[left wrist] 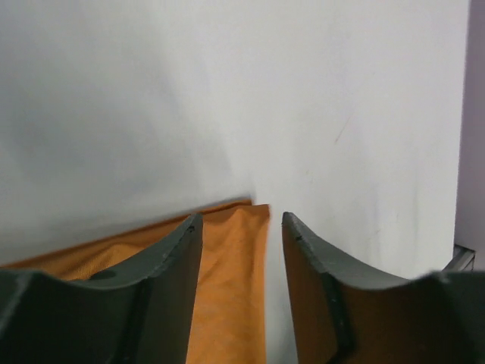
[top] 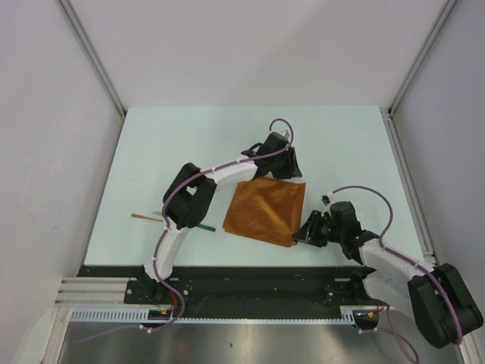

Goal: Fold the napkin into a case and place the utensils inside
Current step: Turn over the upper triangle folded napkin at the center of the board, then smooth out the lower triangle-folded napkin at the center of the board.

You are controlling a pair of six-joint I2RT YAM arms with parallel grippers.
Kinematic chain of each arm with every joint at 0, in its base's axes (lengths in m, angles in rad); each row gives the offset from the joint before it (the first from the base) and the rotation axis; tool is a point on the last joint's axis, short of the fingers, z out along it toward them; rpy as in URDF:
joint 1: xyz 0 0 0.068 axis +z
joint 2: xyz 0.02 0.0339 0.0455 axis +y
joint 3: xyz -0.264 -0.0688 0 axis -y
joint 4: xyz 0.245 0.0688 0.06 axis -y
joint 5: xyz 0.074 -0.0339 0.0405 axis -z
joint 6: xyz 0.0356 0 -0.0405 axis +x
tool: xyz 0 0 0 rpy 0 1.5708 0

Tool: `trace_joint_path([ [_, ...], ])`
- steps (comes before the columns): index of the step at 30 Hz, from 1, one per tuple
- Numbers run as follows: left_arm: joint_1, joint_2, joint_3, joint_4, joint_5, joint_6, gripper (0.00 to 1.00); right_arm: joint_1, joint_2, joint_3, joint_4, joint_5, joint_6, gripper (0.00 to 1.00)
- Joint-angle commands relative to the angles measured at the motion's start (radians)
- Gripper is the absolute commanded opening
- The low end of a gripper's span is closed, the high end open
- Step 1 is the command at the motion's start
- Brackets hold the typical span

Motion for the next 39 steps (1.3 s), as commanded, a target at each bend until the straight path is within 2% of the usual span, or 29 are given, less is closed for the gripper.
trace_joint_path([
  [1, 0.004, -0.060, 0.102, -0.028, -0.024, 0.085, 0.57, -0.028, -0.103, 0.015, -0.158, 0.046, 0.001, 0.45],
  [4, 0.004, -0.130, 0.112, -0.092, -0.013, 0.137, 0.73, -0.057, -0.169, 0.057, -0.255, 0.077, -0.025, 0.53],
  [9, 0.001, -0.271, 0.008, -0.151, 0.004, 0.191, 0.79, -0.138, -0.221, 0.124, -0.370, 0.091, -0.071, 0.59],
  [12, -0.016, -0.391, -0.138, -0.126, 0.012, 0.208, 0.76, -0.191, -0.197, 0.161, -0.364, 0.077, -0.114, 0.59],
  [13, -0.022, -0.420, -0.228, -0.110, 0.018, 0.207, 0.74, -0.205, -0.183, 0.173, -0.334, 0.071, -0.128, 0.59],
  [17, -0.074, -0.563, -0.437, -0.038, 0.012, 0.173, 0.66, -0.273, -0.019, 0.267, -0.277, 0.033, -0.209, 0.56],
  [20, -0.143, -0.618, -0.554, -0.005, -0.045, 0.159, 0.65, -0.305, 0.183, 0.356, -0.232, -0.003, -0.275, 0.53],
  [21, -0.181, -0.624, -0.584, -0.002, -0.060, 0.162, 0.68, -0.317, 0.216, 0.373, -0.205, -0.024, -0.283, 0.52],
  [24, -0.254, -0.602, -0.591, 0.006, -0.109, 0.167, 0.73, -0.328, 0.314, 0.426, -0.150, -0.072, -0.303, 0.49],
  [29, -0.338, -0.513, -0.537, -0.043, -0.157, 0.167, 0.71, -0.330, 0.426, 0.517, -0.114, -0.083, -0.332, 0.47],
  [39, -0.375, -0.439, -0.514, -0.068, -0.183, 0.150, 0.70, -0.330, 0.621, 0.592, -0.041, -0.102, -0.338, 0.46],
])
